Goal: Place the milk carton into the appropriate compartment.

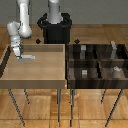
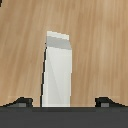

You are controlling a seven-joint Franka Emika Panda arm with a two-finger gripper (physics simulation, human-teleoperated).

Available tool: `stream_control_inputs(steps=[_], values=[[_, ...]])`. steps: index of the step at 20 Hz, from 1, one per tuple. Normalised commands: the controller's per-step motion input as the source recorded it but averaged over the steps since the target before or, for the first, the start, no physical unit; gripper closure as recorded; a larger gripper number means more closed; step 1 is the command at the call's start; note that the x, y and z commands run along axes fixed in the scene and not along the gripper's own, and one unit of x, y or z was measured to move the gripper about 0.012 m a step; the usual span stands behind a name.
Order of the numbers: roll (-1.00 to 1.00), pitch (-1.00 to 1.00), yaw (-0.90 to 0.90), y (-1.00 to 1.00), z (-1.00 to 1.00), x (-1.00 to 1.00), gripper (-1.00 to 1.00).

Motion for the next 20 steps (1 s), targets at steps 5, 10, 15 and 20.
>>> stream_control_inputs(steps=[5,10,15,20], values=[[0.0,0.0,0.0,0.0,-0.4,0.0,-1.0],[0.0,0.0,0.0,0.0,0.0,0.0,1.0],[0.0,0.0,0.0,0.0,0.0,0.0,1.0],[0.0,0.0,0.0,0.0,0.4,0.0,1.0]])
